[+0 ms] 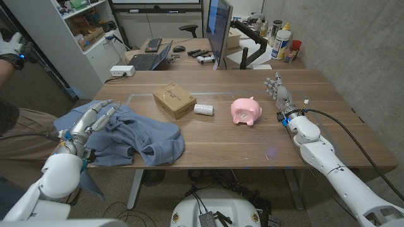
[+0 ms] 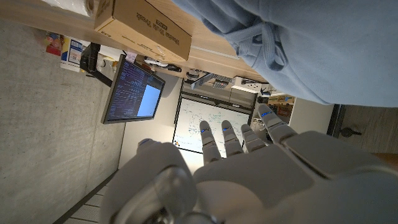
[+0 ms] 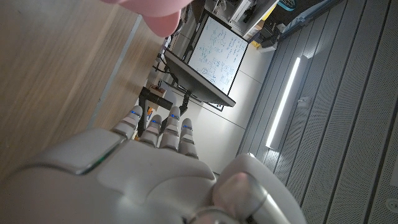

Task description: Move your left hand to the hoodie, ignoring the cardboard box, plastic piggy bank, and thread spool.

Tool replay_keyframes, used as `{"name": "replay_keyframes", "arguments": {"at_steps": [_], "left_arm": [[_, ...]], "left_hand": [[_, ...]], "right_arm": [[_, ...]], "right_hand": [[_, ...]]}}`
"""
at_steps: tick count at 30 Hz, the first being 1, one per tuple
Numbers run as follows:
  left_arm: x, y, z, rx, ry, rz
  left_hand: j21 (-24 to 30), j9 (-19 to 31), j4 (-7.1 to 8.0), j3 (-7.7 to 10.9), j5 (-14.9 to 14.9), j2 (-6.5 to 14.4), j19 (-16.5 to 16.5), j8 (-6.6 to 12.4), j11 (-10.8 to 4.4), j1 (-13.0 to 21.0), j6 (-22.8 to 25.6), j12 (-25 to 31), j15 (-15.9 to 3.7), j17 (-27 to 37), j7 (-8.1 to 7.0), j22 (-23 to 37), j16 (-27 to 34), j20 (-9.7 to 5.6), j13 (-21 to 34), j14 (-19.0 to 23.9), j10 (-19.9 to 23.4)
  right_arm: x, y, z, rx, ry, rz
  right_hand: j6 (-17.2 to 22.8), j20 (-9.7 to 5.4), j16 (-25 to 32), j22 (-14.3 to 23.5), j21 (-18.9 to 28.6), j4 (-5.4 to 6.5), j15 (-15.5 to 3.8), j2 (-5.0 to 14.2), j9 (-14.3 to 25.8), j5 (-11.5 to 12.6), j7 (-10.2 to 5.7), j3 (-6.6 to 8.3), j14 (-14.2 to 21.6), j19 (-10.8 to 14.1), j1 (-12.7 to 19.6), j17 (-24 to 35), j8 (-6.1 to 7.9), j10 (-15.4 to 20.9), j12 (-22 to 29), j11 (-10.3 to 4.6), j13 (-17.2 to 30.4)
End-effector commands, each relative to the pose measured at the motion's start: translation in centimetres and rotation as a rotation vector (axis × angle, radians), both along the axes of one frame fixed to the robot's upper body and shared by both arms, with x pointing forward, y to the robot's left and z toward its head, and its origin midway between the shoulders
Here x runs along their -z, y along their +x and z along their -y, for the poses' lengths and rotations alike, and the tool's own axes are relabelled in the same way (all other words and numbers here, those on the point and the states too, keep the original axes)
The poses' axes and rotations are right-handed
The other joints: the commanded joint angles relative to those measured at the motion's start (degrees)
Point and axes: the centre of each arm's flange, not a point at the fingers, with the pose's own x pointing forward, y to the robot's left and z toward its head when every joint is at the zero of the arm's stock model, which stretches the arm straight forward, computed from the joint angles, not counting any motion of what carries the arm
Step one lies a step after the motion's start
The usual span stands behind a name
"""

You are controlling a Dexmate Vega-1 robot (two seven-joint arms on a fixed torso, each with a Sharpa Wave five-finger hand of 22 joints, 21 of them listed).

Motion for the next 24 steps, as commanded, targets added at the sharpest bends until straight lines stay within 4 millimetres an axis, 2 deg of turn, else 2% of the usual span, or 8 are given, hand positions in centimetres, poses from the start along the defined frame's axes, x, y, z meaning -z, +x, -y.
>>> {"name": "replay_keyframes", "arguments": {"at_steps": [1,24], "left_arm": [[-0.32,0.02,-0.34,-0.067,0.045,-0.020],[-1.10,0.03,-1.31,-0.148,0.102,-0.036]], "left_hand": [[0.04,0.13,-0.15,0.08,0.38,0.17,-0.28,0.06,-0.35,0.62,-0.18,0.25,0.26,0.07,0.12,0.15,0.31,0.11,0.11,-0.49,-0.01],[0.12,0.13,-0.22,0.11,0.40,0.09,-0.33,0.14,-0.21,0.67,-0.16,0.36,0.31,0.07,0.00,0.15,0.38,0.06,0.11,-0.51,0.03]], "right_arm": [[0.11,0.02,-0.19,0.008,-0.016,-0.002],[0.02,0.23,-0.03,0.002,-0.013,0.010]], "right_hand": [[0.14,0.17,0.20,0.18,0.25,0.04,0.05,1.71,0.20,0.03,-0.07,0.27,-0.22,-0.31,0.07,0.13,-0.05,0.02,-0.19,-0.21,0.14],[0.14,0.14,0.21,0.18,0.26,0.04,-0.06,1.60,0.20,0.02,-0.06,0.24,-0.26,-0.32,0.03,0.13,-0.06,-0.04,-0.21,-0.17,0.14]]}}
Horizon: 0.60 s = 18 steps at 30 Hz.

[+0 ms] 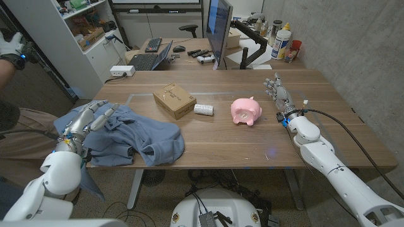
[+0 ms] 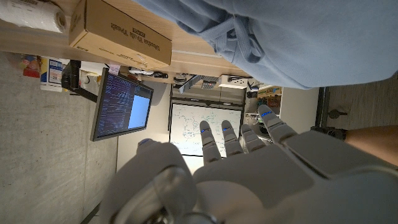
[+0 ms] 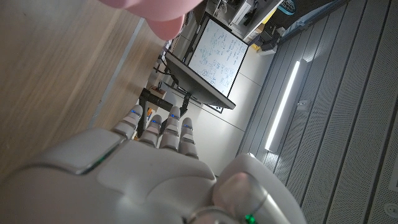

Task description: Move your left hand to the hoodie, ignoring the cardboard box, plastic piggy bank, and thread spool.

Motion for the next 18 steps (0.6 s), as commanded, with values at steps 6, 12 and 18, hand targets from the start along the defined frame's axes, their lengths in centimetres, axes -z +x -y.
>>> {"name": "replay_keyframes", "arguments": {"at_steps": [6,12,18], "left_arm": [[-0.8,0.5,-1.1,-0.043,0.031,-0.009],[-0.8,0.9,-1.3,-0.045,0.034,-0.018],[-0.9,1.4,-1.2,-0.066,0.062,-0.045]], "left_hand": [[0.12,0.13,-0.23,0.12,0.40,0.07,-0.38,0.15,-0.20,0.68,-0.17,0.36,0.31,0.07,0.03,0.15,0.40,0.08,0.11,-0.50,-0.01],[0.16,0.13,-0.24,0.12,0.40,0.04,-0.33,0.15,-0.21,0.67,-0.21,0.37,0.34,0.07,0.02,0.15,0.41,0.07,0.11,-0.51,-0.02],[0.17,0.13,-0.24,0.12,0.40,0.03,-0.37,0.17,-0.21,0.67,-0.19,0.38,0.37,0.07,0.05,0.15,0.40,0.08,0.11,-0.60,-0.07]], "right_arm": [[0.0,0.0,0.0,0.003,0.005,-0.002],[0.2,0.1,0.0,0.006,0.007,-0.004],[0.4,0.2,-0.1,-0.001,0.018,-0.014]], "right_hand": [[0.12,0.12,0.20,0.19,0.27,0.04,-0.07,1.59,0.20,0.02,-0.10,0.24,-0.29,-0.33,0.02,0.13,-0.07,-0.05,-0.21,-0.18,0.14],[0.13,0.12,0.21,0.19,0.27,0.04,-0.08,1.59,0.20,0.02,-0.09,0.24,-0.28,-0.32,0.01,0.13,-0.07,-0.08,-0.22,-0.23,0.14],[0.15,0.17,0.22,0.19,0.27,0.05,-0.08,1.60,0.20,0.02,-0.06,0.25,-0.28,-0.34,0.01,0.13,-0.06,-0.08,-0.22,-0.20,0.14]]}}
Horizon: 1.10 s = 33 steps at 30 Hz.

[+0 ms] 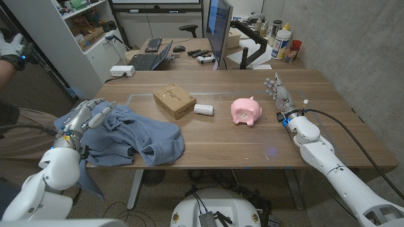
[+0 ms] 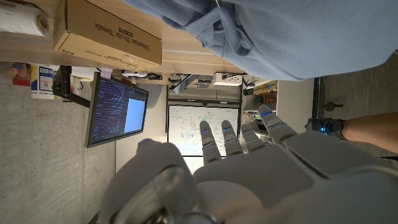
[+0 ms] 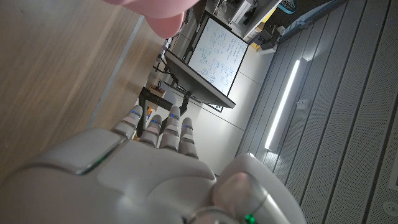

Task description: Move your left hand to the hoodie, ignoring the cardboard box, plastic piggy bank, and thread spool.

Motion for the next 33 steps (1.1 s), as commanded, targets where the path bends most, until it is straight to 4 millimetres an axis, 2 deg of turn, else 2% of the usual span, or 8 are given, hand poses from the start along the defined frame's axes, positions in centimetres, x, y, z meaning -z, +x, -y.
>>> {"name": "replay_keyframes", "arguments": {"at_steps": [1,9,12,33], "left_arm": [[-0.2,0.9,-0.3,-0.027,0.031,-0.038],[0.1,1.5,-0.8,-0.037,0.020,-0.032],[0.3,1.7,-0.9,-0.041,0.021,-0.038],[0.4,2.4,-1.3,-0.046,0.006,-0.048]], "left_hand": [[0.18,0.13,-0.25,0.12,0.40,0.03,-0.36,0.16,-0.26,0.67,-0.22,0.36,0.07,0.07,0.02,0.15,0.40,0.05,0.11,-0.32,-0.11],[0.34,0.13,-0.26,0.14,0.42,0.02,-0.02,0.43,-0.49,0.66,0.42,0.59,-0.12,0.07,0.06,0.15,0.59,0.05,0.11,0.13,0.40],[0.33,0.13,-0.26,0.14,0.43,0.01,-0.03,0.49,-0.46,0.67,0.61,0.60,-0.10,0.07,0.04,0.15,0.57,0.04,0.11,0.11,0.43],[0.34,0.13,-0.29,0.16,0.49,-0.02,-0.04,0.42,-0.42,0.67,0.53,0.62,-0.17,0.07,0.06,0.15,0.55,0.05,0.11,0.06,0.50]], "right_arm": [[0.5,0.2,-0.1,-0.006,0.017,-0.018],[0.5,0.1,0.0,0.000,0.014,-0.022],[0.5,0.1,0.0,0.002,0.012,-0.020],[0.6,0.3,0.0,0.006,0.020,-0.028]], "right_hand": [[0.15,0.14,0.22,0.18,0.27,0.05,-0.06,1.60,0.20,0.02,-0.10,0.25,-0.28,-0.35,0.01,0.13,-0.06,-0.08,-0.21,-0.22,0.14],[0.15,0.11,0.21,0.18,0.28,0.05,-0.03,1.61,0.20,0.02,-0.06,0.26,-0.31,-0.35,0.01,0.13,-0.06,-0.02,-0.19,-0.22,0.14],[0.13,0.01,0.17,0.18,0.29,0.05,-1.01,1.63,0.20,0.02,-0.06,0.28,-0.45,-0.31,0.02,0.12,-0.07,-0.01,-0.18,-0.25,0.13],[0.19,-0.13,0.18,0.18,0.29,0.02,-1.13,1.63,0.20,0.03,-0.04,0.32,-0.50,-0.35,0.05,0.10,-0.06,0.10,-0.13,-0.46,0.13]]}}
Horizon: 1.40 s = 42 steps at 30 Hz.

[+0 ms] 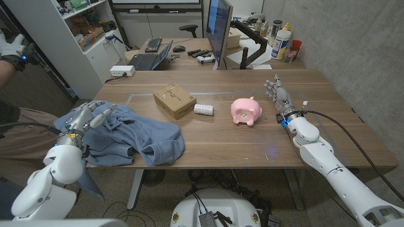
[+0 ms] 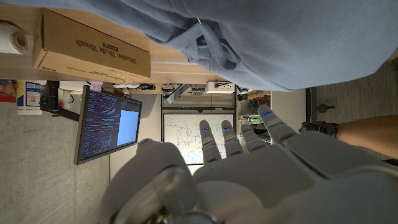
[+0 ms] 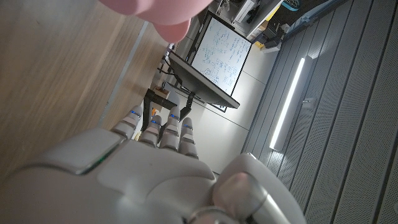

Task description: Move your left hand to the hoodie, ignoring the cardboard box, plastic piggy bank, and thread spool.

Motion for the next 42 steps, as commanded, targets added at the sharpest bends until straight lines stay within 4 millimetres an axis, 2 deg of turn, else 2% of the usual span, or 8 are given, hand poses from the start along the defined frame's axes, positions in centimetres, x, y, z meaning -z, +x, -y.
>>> {"name": "replay_keyframes", "arguments": {"at_steps": [1,21,42], "left_arm": [[0.0,0.4,-0.3,-0.002,-0.013,-0.008],[0.2,1.7,-0.9,0.056,-0.087,-0.015],[-0.2,2.0,-1.3,0.030,-0.060,-0.040]], "left_hand": [[0.35,0.13,-0.06,-0.08,0.49,-0.02,-0.04,0.20,-0.24,0.67,0.31,0.38,-0.16,0.07,-0.16,0.15,0.31,0.06,0.11,0.06,0.28],[0.36,0.12,-0.08,-0.06,0.54,-0.03,-0.03,0.19,-0.16,0.69,0.35,0.32,-0.14,0.07,-0.10,0.15,0.29,0.09,0.11,0.03,0.13],[0.33,0.12,-0.11,-0.06,0.57,-0.09,-0.14,0.14,-0.22,0.67,0.24,0.34,-0.11,0.07,-0.03,0.15,0.27,0.16,0.11,-0.06,0.16]], "right_arm": [[0.1,0.1,0.0,0.004,0.008,-0.004],[-0.2,0.0,0.2,0.011,0.002,0.000],[-0.4,0.3,0.0,0.007,0.005,0.000]], "right_hand": [[0.19,-0.14,0.17,0.18,0.29,0.19,-0.31,1.63,0.20,0.03,0.00,0.15,-0.11,-0.34,0.05,0.10,-0.06,0.32,-0.13,-0.22,0.13],[0.24,-0.12,0.18,0.18,0.29,0.21,-0.33,1.65,0.20,0.03,-0.03,0.17,-0.14,-0.35,0.02,0.10,-0.05,0.32,-0.13,-0.18,0.13],[0.24,-0.08,0.19,0.18,0.30,0.23,-0.31,1.66,0.20,0.02,-0.02,0.18,-0.16,-0.36,-0.01,0.09,-0.05,0.32,-0.13,-0.19,0.13]]}}
